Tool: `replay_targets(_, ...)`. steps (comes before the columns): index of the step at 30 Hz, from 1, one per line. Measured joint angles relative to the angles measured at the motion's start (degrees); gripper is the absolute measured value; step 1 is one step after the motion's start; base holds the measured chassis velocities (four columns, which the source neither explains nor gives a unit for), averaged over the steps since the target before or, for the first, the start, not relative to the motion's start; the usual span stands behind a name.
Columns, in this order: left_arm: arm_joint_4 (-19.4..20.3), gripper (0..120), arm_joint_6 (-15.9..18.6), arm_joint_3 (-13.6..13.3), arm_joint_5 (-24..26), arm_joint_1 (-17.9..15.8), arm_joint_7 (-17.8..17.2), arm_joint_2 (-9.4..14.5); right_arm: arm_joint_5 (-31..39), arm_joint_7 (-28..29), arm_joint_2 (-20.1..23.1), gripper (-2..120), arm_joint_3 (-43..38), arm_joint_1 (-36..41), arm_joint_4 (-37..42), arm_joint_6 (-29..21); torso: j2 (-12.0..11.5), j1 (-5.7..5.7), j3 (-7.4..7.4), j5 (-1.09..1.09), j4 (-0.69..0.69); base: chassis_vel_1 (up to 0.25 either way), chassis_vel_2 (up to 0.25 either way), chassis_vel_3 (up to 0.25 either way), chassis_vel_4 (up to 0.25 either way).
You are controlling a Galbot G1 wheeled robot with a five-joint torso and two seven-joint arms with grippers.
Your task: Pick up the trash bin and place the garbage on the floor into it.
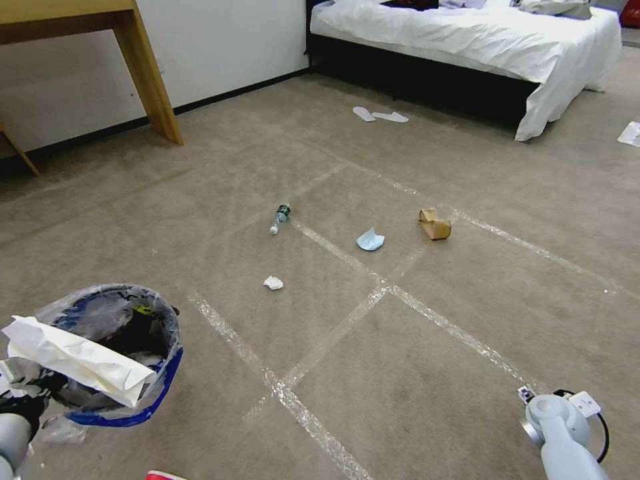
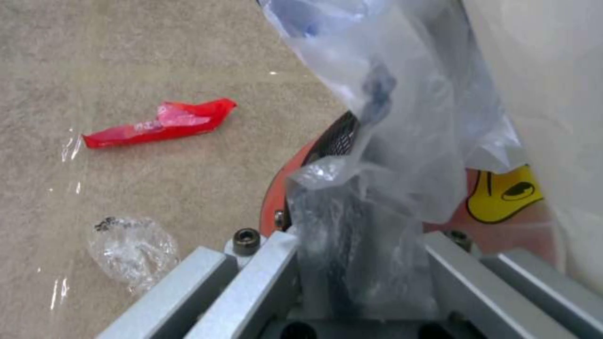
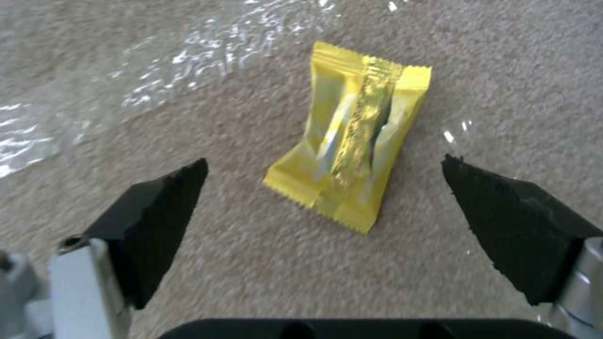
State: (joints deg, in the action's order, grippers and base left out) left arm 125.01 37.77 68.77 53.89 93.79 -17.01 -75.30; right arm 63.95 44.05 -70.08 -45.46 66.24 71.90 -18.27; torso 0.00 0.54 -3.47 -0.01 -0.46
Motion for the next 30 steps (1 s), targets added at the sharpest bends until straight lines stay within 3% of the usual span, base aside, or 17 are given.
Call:
replay_targets(11, -0.64, 0, 0.0, -0.42, 0.25, -0.54, -0.17, 0.43, -2.46, -2.95, 0.07, 86, -0.24, -1.24, -5.29, 1.81, 0.0, 0.0, 0.0, 0.02, -0.01, 0.0, 0.0, 0.0, 0.0)
replay_targets(23, -0.66, 0, -0.01, -0.43, 0.31, -0.3, -0.09, 0.22, -3.69, -3.74, -0.62, 45, -0.02, -1.1, -5.36, 2.41, 0.0, 0.0, 0.0, 0.0, -0.01, 0.0, 0.0, 0.0, 0.0)
replay_targets(25, -0.58, 0, -0.05, -0.28, 0.34, -0.15, -0.09, 0.3, -4.02, -3.87, -0.75, 33, -0.03, -0.73, -5.23, 2.66, 0.0, 0.0, 0.01, 0.0, -0.01, 0.0, 0.0, 0.0, 0.0)
replay_targets(29, -0.57, 0, -0.09, -0.29, 0.33, -0.1, -0.07, 0.25, -4.22, -4.25, -0.76, 25, -0.1, -0.4, -5.11, 2.83, 0.0, 0.0, 0.0, 0.0, -0.01, 0.0, 0.0, 0.0, 0.0)
replay_targets(30, -0.57, 0, -0.15, -0.36, 0.29, -0.1, -0.06, 0.07, -4.46, -4.62, -0.74, 17, -0.16, -0.2, -5.14, 3.03, 0.0, 0.0, 0.01, 0.01, -0.01, 0.0, 0.0, 0.0, 0.0)
